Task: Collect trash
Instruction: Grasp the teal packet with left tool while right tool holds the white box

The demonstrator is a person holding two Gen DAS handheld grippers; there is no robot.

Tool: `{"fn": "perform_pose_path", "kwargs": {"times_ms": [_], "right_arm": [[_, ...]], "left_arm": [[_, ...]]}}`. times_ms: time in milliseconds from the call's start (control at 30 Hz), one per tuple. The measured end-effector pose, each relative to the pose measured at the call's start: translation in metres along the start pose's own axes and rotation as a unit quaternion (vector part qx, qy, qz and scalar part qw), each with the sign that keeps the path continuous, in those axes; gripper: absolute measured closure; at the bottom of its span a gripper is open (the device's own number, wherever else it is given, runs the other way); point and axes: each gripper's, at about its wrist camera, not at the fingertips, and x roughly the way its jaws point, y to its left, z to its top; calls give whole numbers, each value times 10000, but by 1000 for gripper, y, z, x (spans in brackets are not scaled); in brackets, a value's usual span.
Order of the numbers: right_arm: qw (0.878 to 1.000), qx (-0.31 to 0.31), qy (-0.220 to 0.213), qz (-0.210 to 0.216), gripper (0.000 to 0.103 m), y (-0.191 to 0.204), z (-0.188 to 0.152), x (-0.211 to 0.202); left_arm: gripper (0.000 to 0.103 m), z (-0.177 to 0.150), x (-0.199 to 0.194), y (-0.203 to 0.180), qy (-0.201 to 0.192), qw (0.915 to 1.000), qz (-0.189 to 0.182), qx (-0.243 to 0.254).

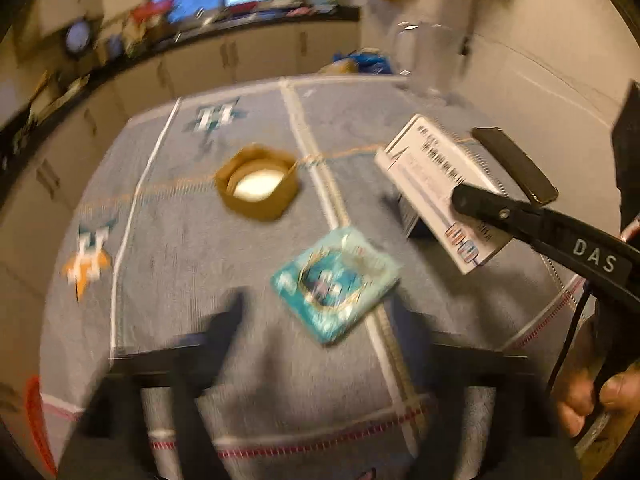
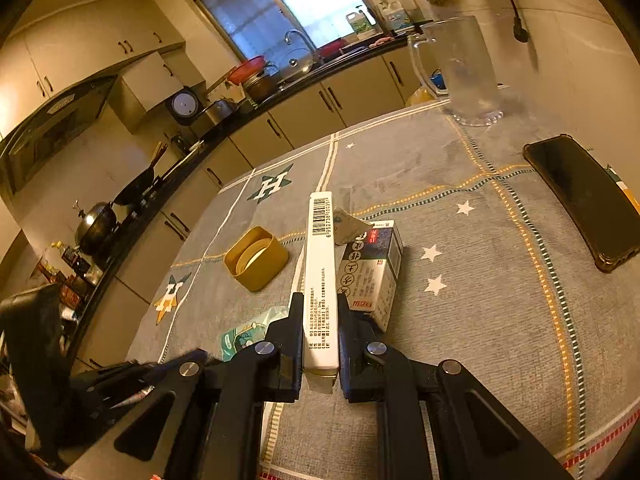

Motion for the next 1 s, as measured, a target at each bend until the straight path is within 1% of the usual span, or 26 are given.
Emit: {"fn": "perform_pose_path", "kwargs": {"times_ms": [67,133,200,267,400,433,467,500,533,567,600,633,767,900,1000], "right_arm": [[10000,47,-17,3,88,-2,0,-1],[10000,49,-16,1,88,-3,-1,-1],[10000,38,-13,-3,88,-3,-1,-1],[10000,38,-21,0,88,-3,0,-2],[10000,81,-12,10,88,-5,0,-2],[10000,91,-4,19,88,-5,0,-2],[10000,87,0,22,88,-5,1,-2],[10000,69,0,21,88,-4,1,-2],[10000,43,-1,13,88,-3,0,-2],[10000,9,1,-2,88,-2,0,-1],[10000,-11,5,-7,88,-1,0,-1],[10000,-17,8,-11,88,0,-1,-1],[10000,-23,-1,-24,88,0,-1,0],[10000,-64,12,-11,88,3,-3,1],[9999,-150,15,-25,88,6,-3,2]], "left_arm": [[19,8,2,-7,-263,9992,69,301],[18,15,10,-12,-291,9979,61,578],[18,21,27,-18,-121,9962,88,861],[18,20,38,-21,30,9950,22,995],[18,13,50,-23,310,9948,-207,945],[22,12,52,-22,376,9948,-208,920],[31,10,54,-23,450,9949,-79,900],[47,7,54,-23,457,9949,-10,894],[59,7,50,-23,425,9954,26,858],[62,6,47,-24,410,9957,104,822],[77,5,42,-24,343,9962,159,780],[89,3,36,-24,302,9967,147,745],[90,-5,10,-20,114,9988,141,457],[91,-20,-20,-6,-96,9999,-34,-51],[91,-33,-41,5,-245,9988,-16,-432]]}}
